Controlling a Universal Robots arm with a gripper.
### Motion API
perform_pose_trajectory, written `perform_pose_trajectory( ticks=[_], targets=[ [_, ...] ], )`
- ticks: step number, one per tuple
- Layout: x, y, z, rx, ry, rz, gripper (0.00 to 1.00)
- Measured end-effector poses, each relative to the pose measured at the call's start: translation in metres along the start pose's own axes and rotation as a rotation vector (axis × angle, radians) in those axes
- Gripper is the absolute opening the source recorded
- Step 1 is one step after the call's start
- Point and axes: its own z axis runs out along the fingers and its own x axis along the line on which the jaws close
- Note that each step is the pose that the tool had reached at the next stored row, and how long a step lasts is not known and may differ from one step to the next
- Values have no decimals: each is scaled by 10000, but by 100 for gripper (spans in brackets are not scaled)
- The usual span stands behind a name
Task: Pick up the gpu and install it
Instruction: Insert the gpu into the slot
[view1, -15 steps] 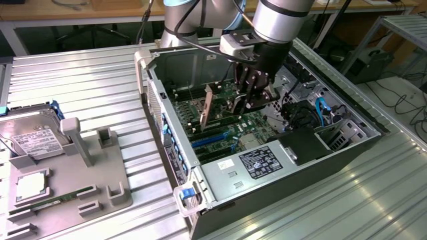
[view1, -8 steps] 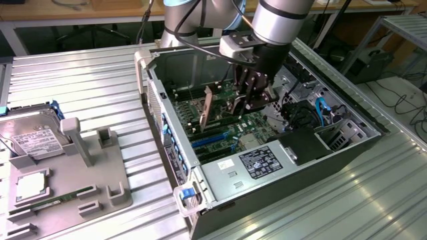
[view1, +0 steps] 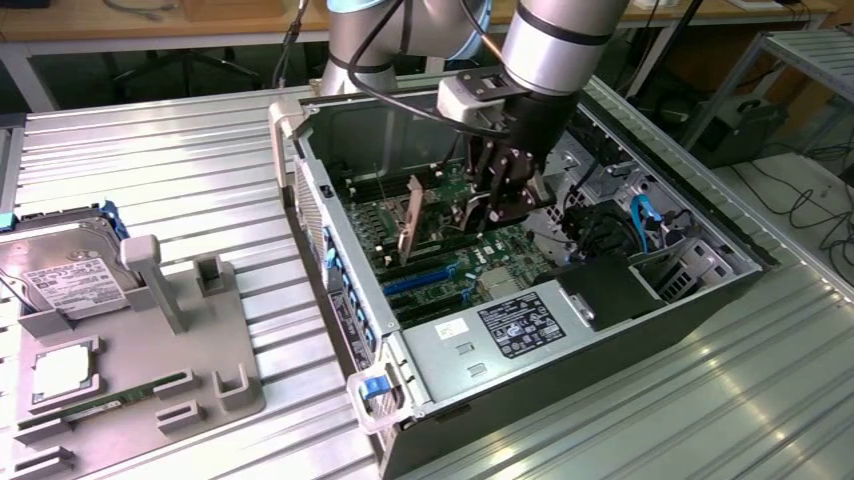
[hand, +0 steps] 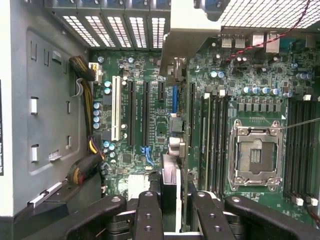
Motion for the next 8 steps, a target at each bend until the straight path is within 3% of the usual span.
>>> perform_pose_trajectory(
  ticks=[8],
  targets=[
    [-1,9,4,-1,1,-1,28]
  ],
)
